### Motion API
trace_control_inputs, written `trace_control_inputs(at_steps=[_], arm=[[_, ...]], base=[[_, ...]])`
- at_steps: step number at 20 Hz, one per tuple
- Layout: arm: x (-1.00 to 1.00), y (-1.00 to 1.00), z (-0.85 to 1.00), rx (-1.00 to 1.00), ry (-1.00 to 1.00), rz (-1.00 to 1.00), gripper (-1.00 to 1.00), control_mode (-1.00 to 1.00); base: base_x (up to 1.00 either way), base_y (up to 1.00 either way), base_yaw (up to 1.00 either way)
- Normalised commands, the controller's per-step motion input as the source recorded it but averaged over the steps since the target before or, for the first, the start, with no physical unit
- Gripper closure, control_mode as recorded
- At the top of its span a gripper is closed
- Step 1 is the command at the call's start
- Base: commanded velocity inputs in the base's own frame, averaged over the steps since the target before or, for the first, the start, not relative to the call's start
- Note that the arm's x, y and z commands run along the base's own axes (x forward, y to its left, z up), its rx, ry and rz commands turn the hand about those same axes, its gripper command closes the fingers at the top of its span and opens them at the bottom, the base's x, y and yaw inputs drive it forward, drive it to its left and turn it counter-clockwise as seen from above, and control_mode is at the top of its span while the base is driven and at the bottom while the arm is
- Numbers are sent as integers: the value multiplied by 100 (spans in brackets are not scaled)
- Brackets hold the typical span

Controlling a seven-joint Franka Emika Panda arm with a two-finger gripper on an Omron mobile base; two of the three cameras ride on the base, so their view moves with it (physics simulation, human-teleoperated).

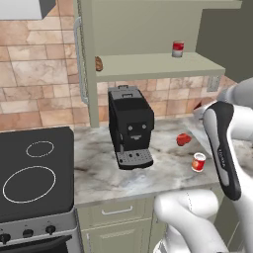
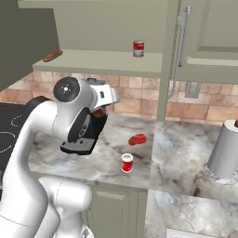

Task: Pick the cans from the counter and place them in their designated side in the cabinet.

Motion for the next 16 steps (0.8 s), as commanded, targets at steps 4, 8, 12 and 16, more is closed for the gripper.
trace_control_inputs(at_steps=[4,8,12,16], arm=[[0,5,40,0,-9,4,100,-100],[0,8,35,-1,-10,3,100,-100],[0,9,31,-1,-9,2,100,-100],[1,9,28,-1,-8,2,100,-100]], base=[[0,0,0],[0,0,0],[0,0,0],[0,0,0]])
